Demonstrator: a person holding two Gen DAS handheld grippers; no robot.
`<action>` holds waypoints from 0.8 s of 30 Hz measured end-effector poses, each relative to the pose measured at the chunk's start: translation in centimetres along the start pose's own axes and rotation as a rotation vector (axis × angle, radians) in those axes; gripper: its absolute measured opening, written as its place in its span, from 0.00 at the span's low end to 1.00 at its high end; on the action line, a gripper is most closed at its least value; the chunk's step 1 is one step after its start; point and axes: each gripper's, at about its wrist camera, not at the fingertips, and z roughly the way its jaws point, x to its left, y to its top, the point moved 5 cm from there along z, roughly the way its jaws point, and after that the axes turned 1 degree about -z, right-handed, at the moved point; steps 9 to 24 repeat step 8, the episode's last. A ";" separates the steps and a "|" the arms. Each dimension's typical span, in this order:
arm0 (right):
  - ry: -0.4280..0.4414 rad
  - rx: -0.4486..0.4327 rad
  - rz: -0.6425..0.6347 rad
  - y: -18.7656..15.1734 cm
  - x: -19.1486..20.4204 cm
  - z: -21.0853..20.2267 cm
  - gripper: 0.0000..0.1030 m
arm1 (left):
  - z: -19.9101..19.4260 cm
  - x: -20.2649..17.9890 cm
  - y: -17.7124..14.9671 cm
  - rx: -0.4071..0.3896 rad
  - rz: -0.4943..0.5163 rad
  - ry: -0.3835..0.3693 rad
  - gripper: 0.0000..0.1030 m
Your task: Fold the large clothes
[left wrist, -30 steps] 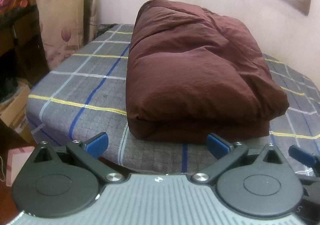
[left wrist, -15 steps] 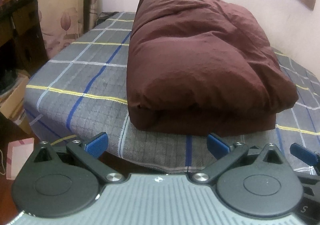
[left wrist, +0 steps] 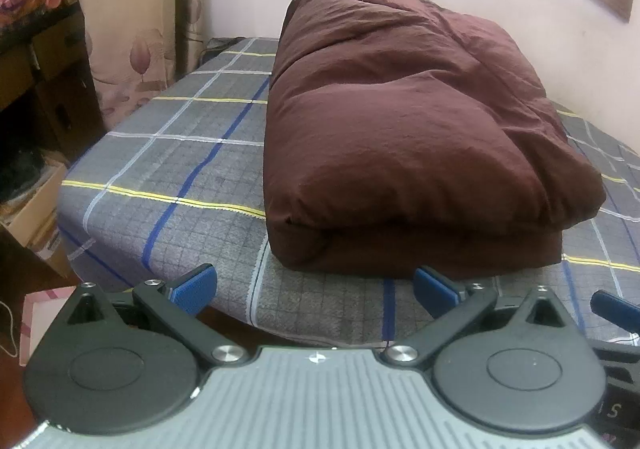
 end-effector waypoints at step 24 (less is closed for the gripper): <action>-0.004 -0.006 0.011 0.1 -0.1 0.0 1.00 | 0.1 0.4 0.1 0.005 -0.014 0.015 1.00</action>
